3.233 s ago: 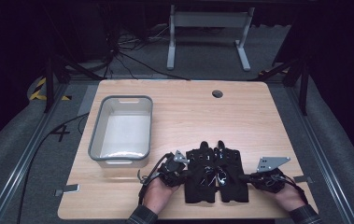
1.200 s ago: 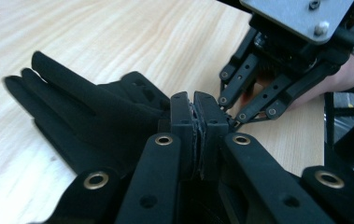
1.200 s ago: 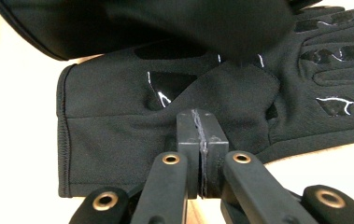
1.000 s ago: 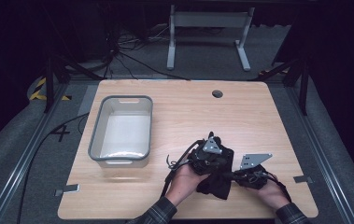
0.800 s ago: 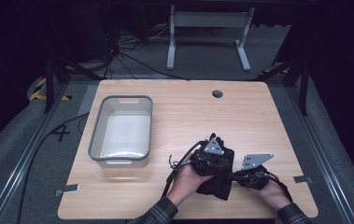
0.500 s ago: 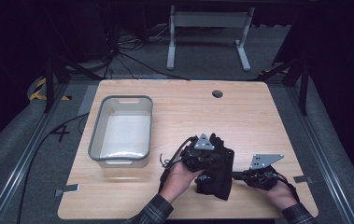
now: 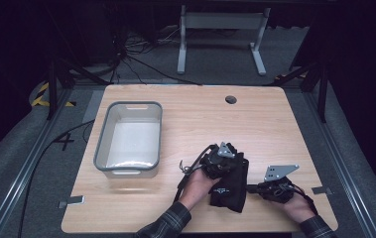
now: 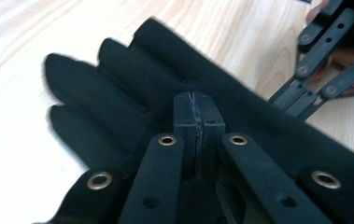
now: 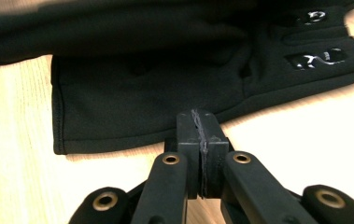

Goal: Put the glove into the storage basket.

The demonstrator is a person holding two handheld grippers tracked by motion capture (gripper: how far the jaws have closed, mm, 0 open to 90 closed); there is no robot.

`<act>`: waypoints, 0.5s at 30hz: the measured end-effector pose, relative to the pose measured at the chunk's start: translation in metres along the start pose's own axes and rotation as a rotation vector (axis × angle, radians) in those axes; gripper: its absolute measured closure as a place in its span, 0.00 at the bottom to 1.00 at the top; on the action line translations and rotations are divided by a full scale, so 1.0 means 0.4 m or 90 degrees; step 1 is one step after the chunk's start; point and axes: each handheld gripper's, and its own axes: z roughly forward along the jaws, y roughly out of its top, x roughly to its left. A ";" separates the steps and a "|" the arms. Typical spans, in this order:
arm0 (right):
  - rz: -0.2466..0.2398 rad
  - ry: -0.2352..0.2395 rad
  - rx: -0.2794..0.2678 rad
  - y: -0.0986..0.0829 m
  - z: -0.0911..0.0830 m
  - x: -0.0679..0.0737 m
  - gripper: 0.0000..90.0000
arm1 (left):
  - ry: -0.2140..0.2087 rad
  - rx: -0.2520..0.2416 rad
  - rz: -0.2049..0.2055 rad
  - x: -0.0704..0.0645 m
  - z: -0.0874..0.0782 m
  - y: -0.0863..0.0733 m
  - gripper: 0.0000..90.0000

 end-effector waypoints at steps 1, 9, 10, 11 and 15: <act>-0.001 -0.002 0.001 0.001 0.001 0.001 1.00 | -0.003 0.005 0.002 -0.003 0.005 0.001 1.00; 0.000 -0.004 -0.001 0.002 -0.006 0.001 1.00 | -0.024 0.039 0.026 -0.026 0.067 0.009 1.00; 0.000 -0.004 -0.004 0.003 -0.009 0.000 1.00 | -0.024 0.045 0.028 -0.027 0.071 0.008 1.00; 0.001 -0.006 -0.006 0.003 -0.013 0.000 1.00 | -0.025 0.049 0.029 -0.030 0.078 0.007 1.00; 0.006 -0.013 -0.020 0.002 -0.030 -0.005 1.00 | -0.024 0.054 0.037 -0.031 0.083 0.007 1.00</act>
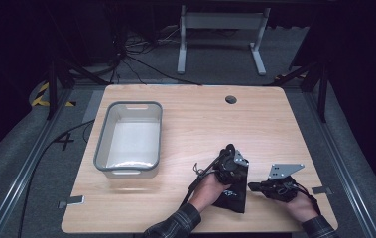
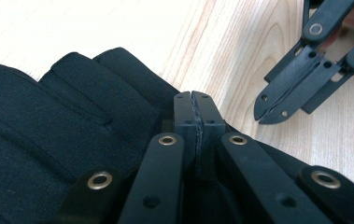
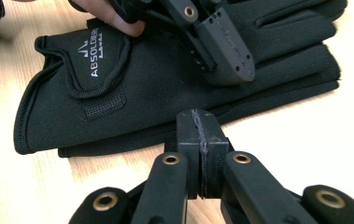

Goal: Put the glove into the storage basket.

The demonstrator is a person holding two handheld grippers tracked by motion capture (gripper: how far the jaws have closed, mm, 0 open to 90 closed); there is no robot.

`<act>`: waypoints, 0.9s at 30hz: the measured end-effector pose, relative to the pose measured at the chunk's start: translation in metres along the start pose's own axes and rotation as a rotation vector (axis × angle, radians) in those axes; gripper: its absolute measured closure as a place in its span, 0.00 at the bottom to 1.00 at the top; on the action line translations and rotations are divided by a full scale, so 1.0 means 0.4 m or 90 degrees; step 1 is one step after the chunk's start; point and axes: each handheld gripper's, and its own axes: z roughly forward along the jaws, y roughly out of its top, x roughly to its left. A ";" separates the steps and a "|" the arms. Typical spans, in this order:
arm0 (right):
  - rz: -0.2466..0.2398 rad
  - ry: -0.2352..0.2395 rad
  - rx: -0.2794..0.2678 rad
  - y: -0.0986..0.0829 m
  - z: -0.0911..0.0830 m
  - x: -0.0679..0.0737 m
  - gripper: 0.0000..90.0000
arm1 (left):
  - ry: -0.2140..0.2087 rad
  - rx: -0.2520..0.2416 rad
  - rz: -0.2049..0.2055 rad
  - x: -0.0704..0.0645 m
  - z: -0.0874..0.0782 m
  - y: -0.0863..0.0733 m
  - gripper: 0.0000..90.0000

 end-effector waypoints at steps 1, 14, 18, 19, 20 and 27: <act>0.000 0.000 -0.001 0.000 -0.001 0.000 1.00 | 0.000 0.000 0.000 0.000 0.000 0.000 1.00; -0.002 0.002 0.005 0.009 0.013 -0.007 1.00 | -0.015 -0.037 -0.037 -0.024 -0.128 -0.064 1.00; -0.010 0.011 0.018 0.010 0.031 0.003 1.00 | -0.024 -0.002 -0.038 -0.039 -0.127 -0.097 1.00; -0.011 0.015 0.019 0.011 0.036 0.008 1.00 | -0.024 -0.002 -0.038 -0.039 -0.127 -0.097 1.00; -0.014 0.017 0.020 0.012 0.038 0.010 1.00 | -0.024 0.002 -0.043 -0.033 -0.123 -0.104 1.00; -0.037 0.035 0.026 0.022 0.060 0.038 1.00 | 0.000 0.017 -0.053 -0.006 -0.136 -0.112 1.00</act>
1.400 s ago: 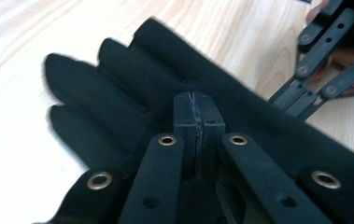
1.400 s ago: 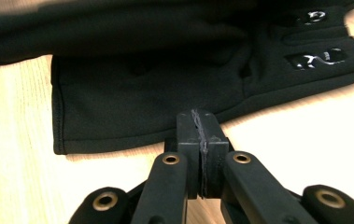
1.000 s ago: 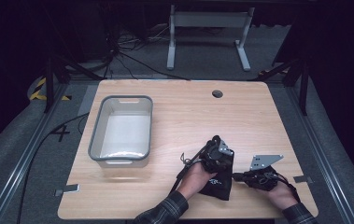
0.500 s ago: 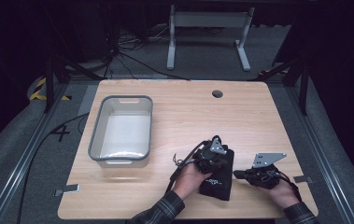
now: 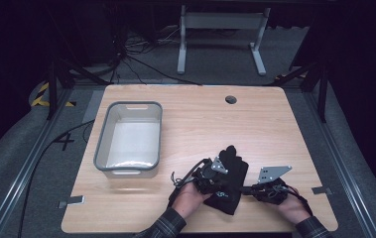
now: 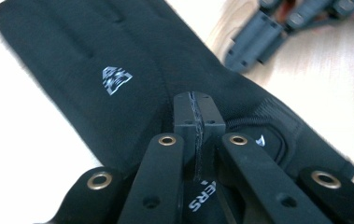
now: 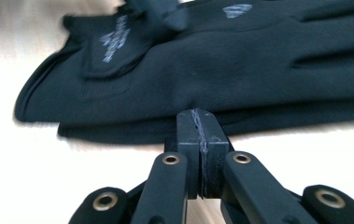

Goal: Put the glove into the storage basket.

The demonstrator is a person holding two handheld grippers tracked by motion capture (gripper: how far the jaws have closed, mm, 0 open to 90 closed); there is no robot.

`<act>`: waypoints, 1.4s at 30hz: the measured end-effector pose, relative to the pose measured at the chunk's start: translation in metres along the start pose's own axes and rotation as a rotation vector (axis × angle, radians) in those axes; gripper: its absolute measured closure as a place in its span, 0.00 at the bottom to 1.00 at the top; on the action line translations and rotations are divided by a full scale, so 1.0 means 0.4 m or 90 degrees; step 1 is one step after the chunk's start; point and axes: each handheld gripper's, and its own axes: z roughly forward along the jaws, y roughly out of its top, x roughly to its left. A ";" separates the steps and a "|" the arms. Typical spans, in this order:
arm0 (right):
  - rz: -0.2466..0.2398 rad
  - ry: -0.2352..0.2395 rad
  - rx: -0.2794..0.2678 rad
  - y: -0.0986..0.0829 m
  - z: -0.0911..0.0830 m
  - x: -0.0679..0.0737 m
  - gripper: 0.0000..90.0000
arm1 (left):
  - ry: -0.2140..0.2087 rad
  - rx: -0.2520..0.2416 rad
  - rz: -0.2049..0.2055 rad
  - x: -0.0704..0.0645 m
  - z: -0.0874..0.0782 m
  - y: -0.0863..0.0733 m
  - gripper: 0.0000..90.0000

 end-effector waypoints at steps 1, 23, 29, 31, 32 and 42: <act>-0.005 0.006 0.000 0.003 0.007 0.006 1.00 | 0.003 0.001 -0.005 0.005 -0.004 -0.001 1.00; 0.005 -0.024 -0.032 -0.013 -0.039 0.002 0.87 | 0.066 -0.037 -0.048 0.070 -0.048 0.026 0.76; 0.063 -0.088 -0.035 -0.063 -0.096 -0.041 0.55 | 0.046 -0.017 -0.063 0.088 -0.012 0.046 0.44; 0.075 -0.107 -0.031 -0.077 -0.104 -0.051 0.47 | 0.043 -0.003 -0.058 0.085 0.004 0.047 0.35; 0.079 -0.117 -0.029 -0.083 -0.108 -0.055 0.45 | 0.044 0.001 -0.057 0.083 0.010 0.048 0.31; 0.090 -0.163 -0.033 -0.101 -0.106 -0.077 0.33 | 0.037 0.007 -0.058 0.076 0.052 0.043 0.16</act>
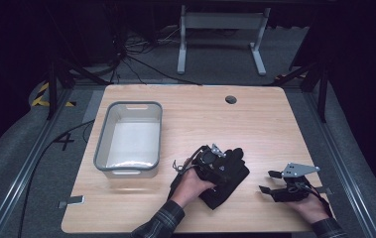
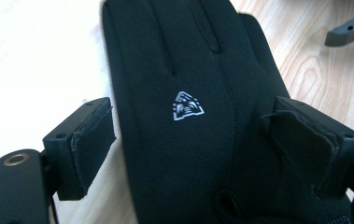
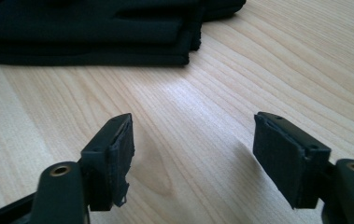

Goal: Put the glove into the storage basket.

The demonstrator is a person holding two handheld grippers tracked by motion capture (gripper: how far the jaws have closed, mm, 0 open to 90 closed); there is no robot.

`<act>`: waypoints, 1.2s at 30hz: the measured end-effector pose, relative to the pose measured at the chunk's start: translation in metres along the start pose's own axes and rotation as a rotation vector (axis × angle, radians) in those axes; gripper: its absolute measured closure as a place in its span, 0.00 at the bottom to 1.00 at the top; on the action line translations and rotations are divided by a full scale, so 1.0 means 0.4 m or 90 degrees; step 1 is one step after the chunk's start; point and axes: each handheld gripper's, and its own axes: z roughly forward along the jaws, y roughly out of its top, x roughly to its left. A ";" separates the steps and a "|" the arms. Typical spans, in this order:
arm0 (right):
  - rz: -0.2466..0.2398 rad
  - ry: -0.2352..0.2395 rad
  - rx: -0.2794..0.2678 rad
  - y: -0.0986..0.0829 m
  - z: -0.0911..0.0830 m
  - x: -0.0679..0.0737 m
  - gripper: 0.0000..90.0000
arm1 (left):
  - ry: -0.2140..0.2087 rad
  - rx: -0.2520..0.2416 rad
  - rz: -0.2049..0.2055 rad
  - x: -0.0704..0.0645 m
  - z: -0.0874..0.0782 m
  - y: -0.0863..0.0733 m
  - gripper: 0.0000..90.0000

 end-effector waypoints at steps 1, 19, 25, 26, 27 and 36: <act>0.001 0.001 0.001 0.000 0.001 0.000 0.33 | -0.002 0.003 -0.001 -0.003 0.007 -0.001 0.15; -0.006 -0.024 -0.005 -0.008 0.015 -0.005 0.23 | -0.007 0.011 0.049 -0.024 0.014 -0.010 0.47; -0.002 -0.021 -0.003 -0.008 0.016 -0.006 0.21 | -0.057 0.009 0.032 -0.014 0.011 -0.010 0.68; -0.002 -0.022 -0.002 -0.008 0.016 -0.007 0.20 | -0.063 0.011 0.027 -0.012 0.011 -0.009 0.70; -0.002 -0.022 -0.001 -0.008 0.017 -0.007 0.20 | -0.070 0.010 0.022 -0.009 0.011 -0.010 0.72; -0.001 -0.023 -0.001 -0.007 0.017 -0.007 0.20 | -0.101 0.005 0.002 0.004 -0.016 0.002 0.75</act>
